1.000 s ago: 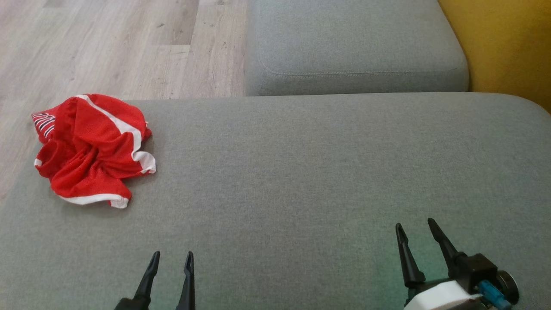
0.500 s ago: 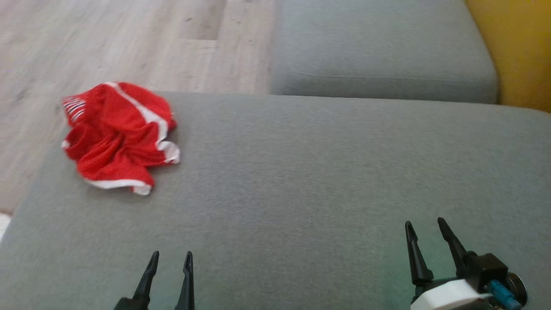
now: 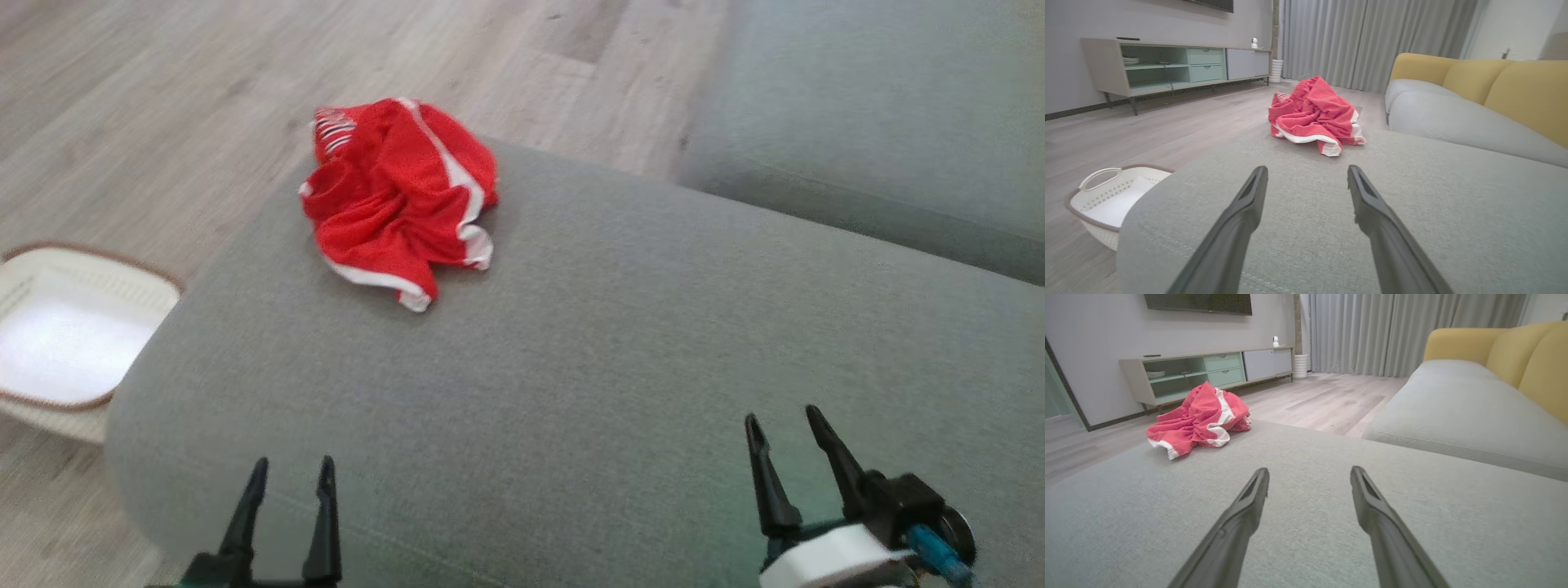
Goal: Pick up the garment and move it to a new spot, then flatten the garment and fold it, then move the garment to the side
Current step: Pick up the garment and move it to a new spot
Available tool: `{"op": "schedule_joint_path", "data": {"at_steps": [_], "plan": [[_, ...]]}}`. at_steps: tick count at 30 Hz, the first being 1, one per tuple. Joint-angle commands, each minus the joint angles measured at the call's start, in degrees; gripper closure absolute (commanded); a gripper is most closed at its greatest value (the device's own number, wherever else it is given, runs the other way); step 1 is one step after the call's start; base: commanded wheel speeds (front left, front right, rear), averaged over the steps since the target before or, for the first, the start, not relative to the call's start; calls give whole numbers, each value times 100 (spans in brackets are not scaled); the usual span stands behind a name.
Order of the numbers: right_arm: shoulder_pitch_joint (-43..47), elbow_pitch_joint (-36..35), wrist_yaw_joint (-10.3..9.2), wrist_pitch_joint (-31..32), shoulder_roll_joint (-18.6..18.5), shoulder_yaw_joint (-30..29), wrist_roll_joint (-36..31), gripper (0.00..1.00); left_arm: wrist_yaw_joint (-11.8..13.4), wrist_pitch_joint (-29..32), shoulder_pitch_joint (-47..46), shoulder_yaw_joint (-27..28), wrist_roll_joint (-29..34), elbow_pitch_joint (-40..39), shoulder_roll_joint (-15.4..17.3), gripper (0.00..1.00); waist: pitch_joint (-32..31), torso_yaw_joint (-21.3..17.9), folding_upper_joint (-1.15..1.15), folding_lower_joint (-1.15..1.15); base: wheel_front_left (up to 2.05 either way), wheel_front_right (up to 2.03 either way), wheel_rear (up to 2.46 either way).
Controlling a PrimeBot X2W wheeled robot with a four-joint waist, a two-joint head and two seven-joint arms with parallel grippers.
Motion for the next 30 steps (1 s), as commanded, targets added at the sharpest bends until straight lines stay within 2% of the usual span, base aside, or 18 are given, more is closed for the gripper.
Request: {"op": "schedule_joint_path", "data": {"at_steps": [1, 13, 21, 23, 25, 28, 30], "plan": [[-390, -170, 44, -78, -57, 181, -24, 0, 69, -47, -308, 250, -41, -261, 28, 0, 158, 230, 0, 1, 0, 0, 0], [-817, 15, 44, -78, -57, 469, -88, 0, 262, -61, -124, 522, -162, -598, -39, 0, 412, 417, 0, 1, 0, 0, 0], [-663, -26, 44, -78, -57, 226, -130, 0, 386, -62, -201, 850, -215, -772, 104, 0, 417, 455, 0, 1, 0, 0, 0], [-559, -73, 44, -78, -57, 75, -168, 0, 348, -3, -362, 1008, -304, -890, 263, 0, 417, 469, 0, 1, 0, 0, 0], [-462, -152, 44, -78, -57, -55, -215, 0, 309, 169, -668, 1171, -274, -1046, 599, 0, 477, 435, 0, 1, 0, 0, 0], [-560, -330, 44, -44, -57, -60, -472, 0, 237, 482, -1311, 1479, -332, -1397, 1101, 0, 865, 119, 0, 1, 0, 0, 0], [-720, -481, 44, 38, -57, -79, -648, 0, 101, 735, -1838, 1564, -299, -1474, 1505, 0, 1142, -108, 0, 1, 0, 0, 0]]}}
